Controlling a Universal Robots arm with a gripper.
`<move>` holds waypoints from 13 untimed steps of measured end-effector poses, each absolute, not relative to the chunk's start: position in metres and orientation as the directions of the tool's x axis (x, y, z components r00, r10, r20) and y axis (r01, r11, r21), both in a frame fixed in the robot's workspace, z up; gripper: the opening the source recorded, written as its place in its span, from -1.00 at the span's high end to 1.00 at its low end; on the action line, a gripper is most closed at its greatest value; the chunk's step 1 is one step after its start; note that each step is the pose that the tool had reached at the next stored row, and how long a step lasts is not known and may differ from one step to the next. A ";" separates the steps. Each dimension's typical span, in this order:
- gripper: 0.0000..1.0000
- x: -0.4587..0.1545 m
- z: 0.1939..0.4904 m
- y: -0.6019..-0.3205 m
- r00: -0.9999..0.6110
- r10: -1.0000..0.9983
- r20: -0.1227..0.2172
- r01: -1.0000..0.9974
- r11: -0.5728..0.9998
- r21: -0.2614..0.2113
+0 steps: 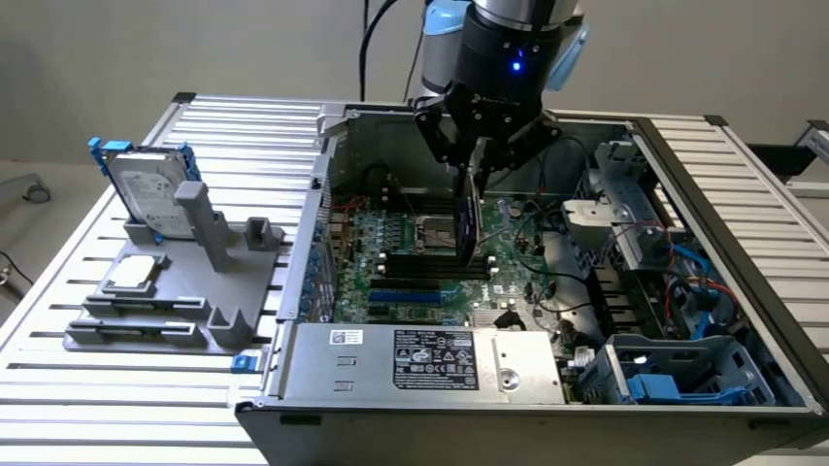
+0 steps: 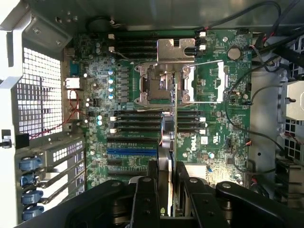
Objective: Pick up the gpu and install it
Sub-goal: 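Insert the gpu into the slot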
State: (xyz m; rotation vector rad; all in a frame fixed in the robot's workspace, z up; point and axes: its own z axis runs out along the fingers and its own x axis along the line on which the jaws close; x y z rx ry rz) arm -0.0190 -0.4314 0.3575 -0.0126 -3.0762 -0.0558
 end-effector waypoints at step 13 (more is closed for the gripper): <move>0.47 -0.019 0.356 -0.431 -0.972 -0.225 0.065 -0.223 0.974 0.038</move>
